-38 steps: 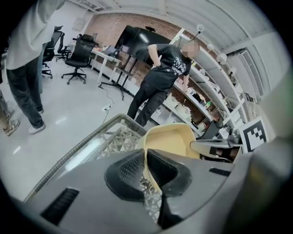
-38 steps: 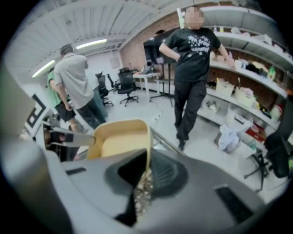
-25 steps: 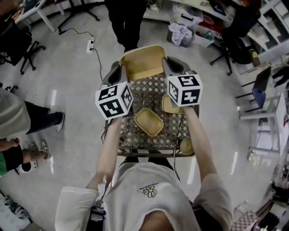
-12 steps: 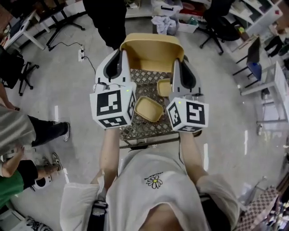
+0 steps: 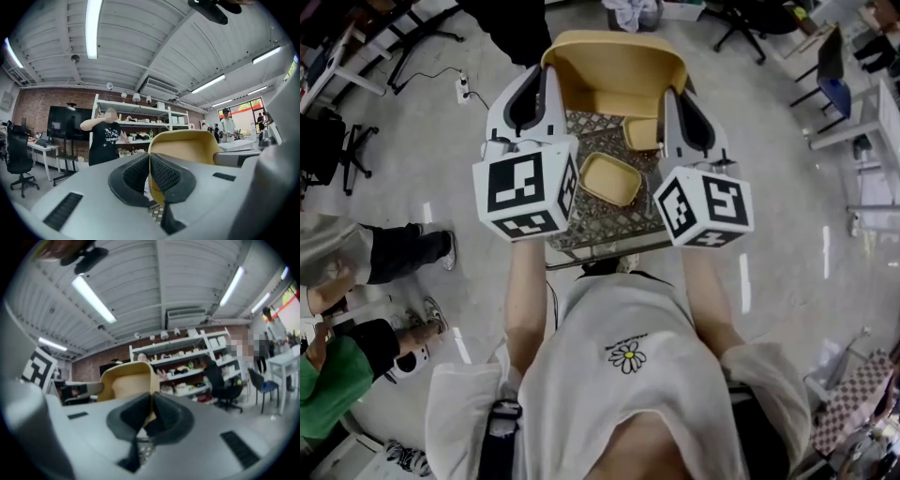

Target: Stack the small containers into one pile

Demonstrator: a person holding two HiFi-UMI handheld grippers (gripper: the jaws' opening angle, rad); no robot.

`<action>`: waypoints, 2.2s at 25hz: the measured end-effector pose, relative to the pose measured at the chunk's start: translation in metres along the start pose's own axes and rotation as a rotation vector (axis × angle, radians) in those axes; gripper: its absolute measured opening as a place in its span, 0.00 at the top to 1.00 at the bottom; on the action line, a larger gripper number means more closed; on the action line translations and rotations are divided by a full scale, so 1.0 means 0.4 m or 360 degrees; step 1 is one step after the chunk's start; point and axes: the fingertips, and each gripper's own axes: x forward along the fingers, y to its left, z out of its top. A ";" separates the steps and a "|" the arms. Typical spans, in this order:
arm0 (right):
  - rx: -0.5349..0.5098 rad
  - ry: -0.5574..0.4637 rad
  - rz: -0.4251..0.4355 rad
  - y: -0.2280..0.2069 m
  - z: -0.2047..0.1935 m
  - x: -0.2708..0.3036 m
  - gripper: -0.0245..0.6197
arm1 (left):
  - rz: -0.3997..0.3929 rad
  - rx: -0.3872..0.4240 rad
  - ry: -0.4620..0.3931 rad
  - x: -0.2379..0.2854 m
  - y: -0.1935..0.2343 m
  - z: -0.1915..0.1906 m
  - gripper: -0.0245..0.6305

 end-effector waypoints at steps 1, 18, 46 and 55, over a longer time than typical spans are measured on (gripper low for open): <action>0.0086 0.0092 0.0014 -0.011 -0.033 0.006 0.90 | -0.0025 0.0006 0.0062 0.011 -0.002 -0.029 0.92; 0.0814 0.1105 -0.0206 -0.131 -0.650 -0.082 0.89 | -0.0431 0.0053 0.1272 0.088 -0.088 -0.651 0.92; 0.1211 0.1750 -0.0388 -0.116 -1.082 -0.216 0.88 | -0.0530 0.0120 0.2002 0.007 -0.104 -1.129 0.92; 0.1060 0.1748 -0.0343 -0.108 -1.105 -0.217 0.83 | -0.0545 0.0180 0.2086 -0.040 -0.112 -1.199 0.79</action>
